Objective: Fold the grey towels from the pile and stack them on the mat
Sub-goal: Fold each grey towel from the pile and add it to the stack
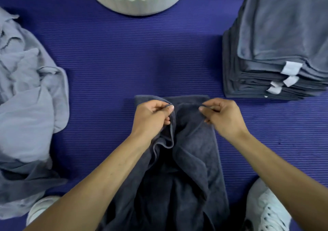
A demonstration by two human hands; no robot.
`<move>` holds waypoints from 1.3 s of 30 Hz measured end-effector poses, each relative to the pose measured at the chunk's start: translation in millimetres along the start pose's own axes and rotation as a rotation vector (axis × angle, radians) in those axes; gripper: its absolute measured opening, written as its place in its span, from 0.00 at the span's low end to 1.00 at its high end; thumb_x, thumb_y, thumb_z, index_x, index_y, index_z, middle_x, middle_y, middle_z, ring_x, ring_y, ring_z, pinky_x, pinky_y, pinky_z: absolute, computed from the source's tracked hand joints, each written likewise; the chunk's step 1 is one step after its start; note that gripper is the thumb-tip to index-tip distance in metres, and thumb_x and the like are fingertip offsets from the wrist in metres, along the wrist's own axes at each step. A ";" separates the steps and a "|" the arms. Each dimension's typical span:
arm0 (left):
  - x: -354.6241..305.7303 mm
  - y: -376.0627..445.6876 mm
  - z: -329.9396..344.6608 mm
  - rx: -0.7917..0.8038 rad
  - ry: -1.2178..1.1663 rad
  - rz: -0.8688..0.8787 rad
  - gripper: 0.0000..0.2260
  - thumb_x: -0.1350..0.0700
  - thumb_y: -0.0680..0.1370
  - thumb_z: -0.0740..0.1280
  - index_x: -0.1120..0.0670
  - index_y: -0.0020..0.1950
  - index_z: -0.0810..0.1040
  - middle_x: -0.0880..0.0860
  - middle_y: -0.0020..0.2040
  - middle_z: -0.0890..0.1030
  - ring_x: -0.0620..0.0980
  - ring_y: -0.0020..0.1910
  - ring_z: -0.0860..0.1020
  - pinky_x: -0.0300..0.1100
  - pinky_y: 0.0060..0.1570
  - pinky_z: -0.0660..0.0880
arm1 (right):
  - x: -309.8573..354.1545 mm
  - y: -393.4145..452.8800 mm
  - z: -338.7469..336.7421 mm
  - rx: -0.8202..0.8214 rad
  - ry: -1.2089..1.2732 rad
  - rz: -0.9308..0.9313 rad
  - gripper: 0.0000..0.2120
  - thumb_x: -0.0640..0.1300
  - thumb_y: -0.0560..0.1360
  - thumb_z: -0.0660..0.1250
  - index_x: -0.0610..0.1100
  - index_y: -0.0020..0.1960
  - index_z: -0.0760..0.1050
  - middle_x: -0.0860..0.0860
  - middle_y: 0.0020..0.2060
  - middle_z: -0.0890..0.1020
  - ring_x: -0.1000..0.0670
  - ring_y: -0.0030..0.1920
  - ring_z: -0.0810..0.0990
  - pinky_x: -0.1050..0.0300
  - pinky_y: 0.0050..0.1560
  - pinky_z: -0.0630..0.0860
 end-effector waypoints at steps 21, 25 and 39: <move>9.4 -0.1 20.5 -0.051 0.109 0.148 0.01 0.55 0.77 0.72 0.51 0.46 0.82 0.47 0.37 0.84 0.41 0.33 0.81 0.34 0.38 0.78 | -17.0 46.6 2.6 -0.163 -0.326 -0.005 0.12 0.48 0.75 0.72 0.42 0.50 0.74 0.46 0.45 0.79 0.44 0.44 0.78 0.50 0.46 0.78; 10.2 -2.2 21.4 -0.073 0.117 0.156 0.01 0.55 0.78 0.71 0.52 0.47 0.81 0.48 0.38 0.84 0.40 0.33 0.80 0.32 0.38 0.77 | -11.7 47.3 7.9 -0.116 -0.378 -0.001 0.13 0.47 0.76 0.68 0.42 0.38 0.69 0.43 0.43 0.77 0.42 0.41 0.76 0.52 0.41 0.75; -76.2 -98.7 -61.0 -0.093 0.426 0.154 0.07 0.62 0.81 0.64 0.57 0.43 0.73 0.57 0.36 0.81 0.50 0.29 0.82 0.45 0.34 0.81 | 120.0 -94.8 -34.1 0.109 -0.551 -0.263 0.09 0.41 0.76 0.64 0.41 0.48 0.83 0.45 0.46 0.85 0.43 0.50 0.82 0.58 0.48 0.78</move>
Point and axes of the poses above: each hand's wrist, its own y-axis towards the middle knuckle, its own z-axis out of the palm, x = y × z, the point moved 5 cm from there along y, towards the middle knuckle
